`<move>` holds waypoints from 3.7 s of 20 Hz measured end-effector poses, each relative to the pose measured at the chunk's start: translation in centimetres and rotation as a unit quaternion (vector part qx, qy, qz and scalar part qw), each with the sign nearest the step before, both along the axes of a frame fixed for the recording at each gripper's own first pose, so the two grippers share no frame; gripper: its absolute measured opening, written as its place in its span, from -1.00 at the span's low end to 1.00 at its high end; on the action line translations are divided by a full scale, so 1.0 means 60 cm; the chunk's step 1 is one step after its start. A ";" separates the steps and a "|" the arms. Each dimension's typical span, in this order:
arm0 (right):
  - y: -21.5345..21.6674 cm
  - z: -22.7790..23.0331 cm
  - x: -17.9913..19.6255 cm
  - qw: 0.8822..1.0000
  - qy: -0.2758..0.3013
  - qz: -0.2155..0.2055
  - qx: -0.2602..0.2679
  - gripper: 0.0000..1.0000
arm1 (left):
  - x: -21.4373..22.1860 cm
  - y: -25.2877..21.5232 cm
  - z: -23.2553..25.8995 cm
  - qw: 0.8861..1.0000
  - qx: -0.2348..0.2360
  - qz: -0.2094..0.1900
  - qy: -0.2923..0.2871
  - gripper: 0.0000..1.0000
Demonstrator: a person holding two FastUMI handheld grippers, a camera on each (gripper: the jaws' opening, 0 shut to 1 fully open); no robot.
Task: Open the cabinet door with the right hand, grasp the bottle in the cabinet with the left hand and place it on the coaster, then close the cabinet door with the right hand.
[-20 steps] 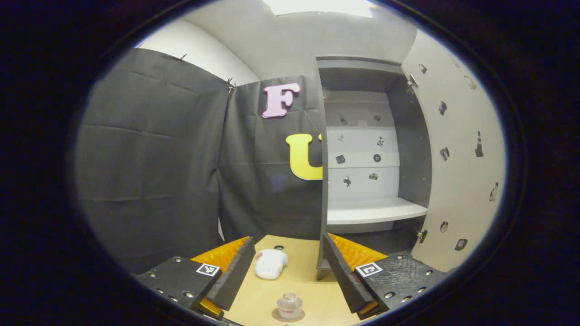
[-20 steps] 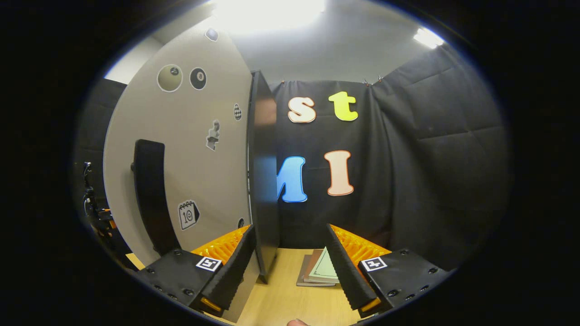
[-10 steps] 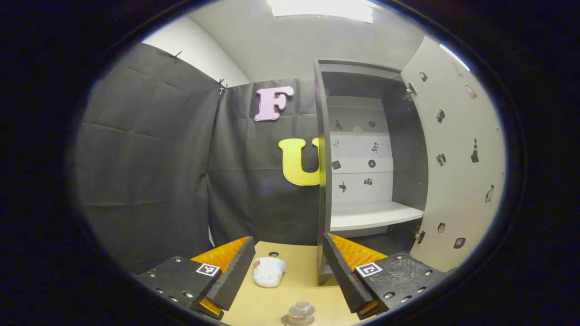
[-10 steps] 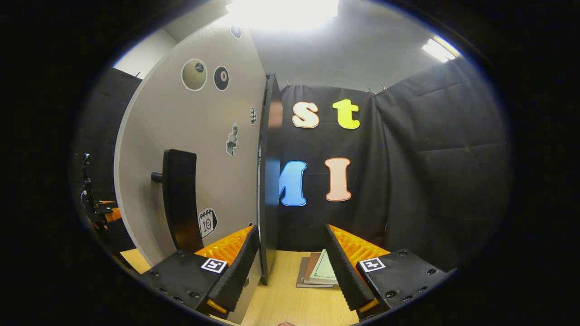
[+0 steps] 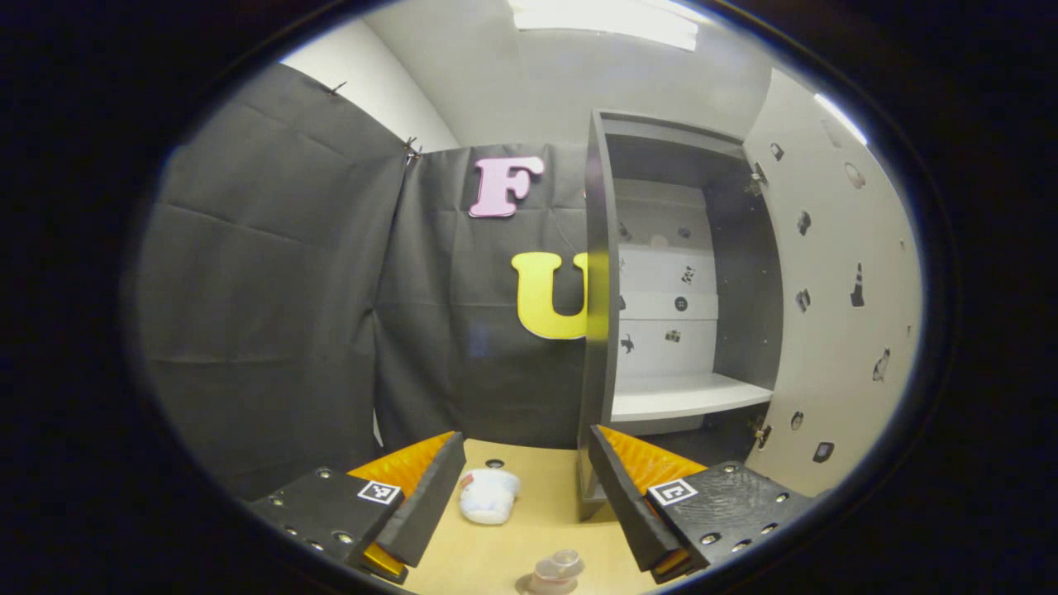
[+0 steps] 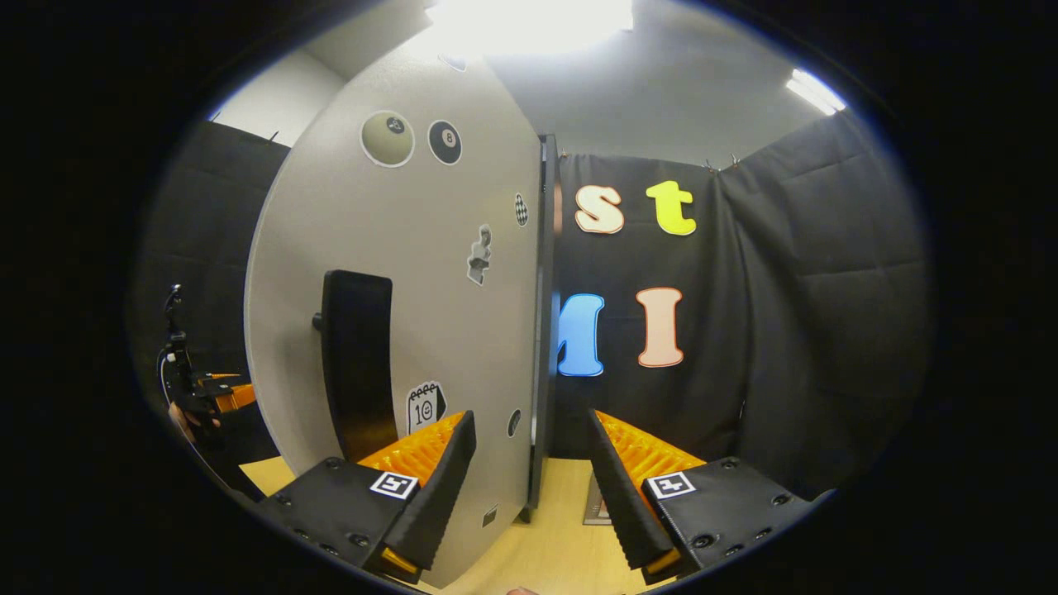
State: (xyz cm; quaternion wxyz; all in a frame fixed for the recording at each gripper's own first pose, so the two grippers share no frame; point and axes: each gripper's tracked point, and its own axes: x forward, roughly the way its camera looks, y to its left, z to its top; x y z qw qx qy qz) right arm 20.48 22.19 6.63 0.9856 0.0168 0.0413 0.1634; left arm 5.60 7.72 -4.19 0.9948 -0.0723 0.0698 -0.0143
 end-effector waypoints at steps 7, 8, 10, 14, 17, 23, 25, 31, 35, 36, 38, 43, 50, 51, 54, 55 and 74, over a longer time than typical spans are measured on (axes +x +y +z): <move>0.047 0.000 0.003 1.000 0.002 0.021 0.014 0.65 | -0.018 0.043 -0.028 1.000 -0.006 0.013 0.015 0.79; 0.055 0.001 0.004 1.000 0.001 0.023 0.013 0.65 | -0.021 0.051 -0.030 1.000 -0.005 0.017 0.016 0.79; 0.073 0.001 0.007 0.999 0.000 0.032 0.013 0.70 | -0.025 0.067 -0.032 1.000 -0.006 0.023 0.018 0.79; 0.098 0.002 0.017 0.999 -0.006 0.032 0.015 0.65 | -0.038 0.100 -0.034 0.999 -0.007 0.039 0.021 0.79; 0.118 -0.011 0.028 0.999 0.009 0.038 0.035 0.65 | -0.049 0.114 -0.031 0.999 -0.008 0.045 0.019 0.79; 0.144 -0.018 0.032 0.996 0.022 0.055 0.067 0.71 | -0.067 0.134 -0.054 0.998 -0.003 0.054 0.020 0.79; 0.147 -0.022 0.035 0.996 0.027 0.047 0.072 0.65 | -0.065 0.137 -0.057 0.998 0.000 0.057 0.022 0.79; 0.148 -0.027 0.048 0.993 0.032 0.033 0.105 0.80 | -0.100 0.184 -0.052 0.996 0.013 0.083 0.016 0.79; 0.154 -0.035 0.048 0.990 0.045 0.045 0.129 0.82 | -0.116 0.217 -0.057 0.995 0.011 0.103 0.014 0.79; 0.152 -0.033 0.048 0.990 0.039 0.042 0.127 0.83 | -0.119 0.227 -0.059 0.994 0.011 0.109 0.014 0.79; 0.150 -0.032 0.047 0.991 0.033 0.035 0.125 0.82 | -0.127 0.242 -0.063 0.993 0.010 0.119 0.017 0.79; 0.143 -0.025 0.035 0.993 0.019 0.022 0.117 0.82 | -0.143 0.267 -0.073 0.990 0.006 0.137 0.026 0.79; 0.149 -0.022 0.036 0.995 0.003 -0.005 0.095 0.82 | -0.142 0.244 -0.064 0.992 0.007 0.123 0.020 0.79; 0.149 -0.021 0.036 0.996 0.003 -0.007 0.094 0.82 | -0.141 0.239 -0.065 0.993 0.005 0.121 0.019 0.79; 0.151 -0.023 0.038 0.995 0.007 -0.009 0.097 0.82 | -0.134 0.221 -0.062 0.994 0.001 0.109 0.018 0.79; 0.152 -0.025 0.040 0.995 0.012 -0.010 0.101 0.82 | -0.132 0.216 -0.057 0.994 0.000 0.105 0.015 0.79; -0.092 0.011 -0.138 0.998 -0.035 -0.045 0.008 0.82 | -0.015 0.001 0.044 0.999 0.010 -0.014 -0.034 0.84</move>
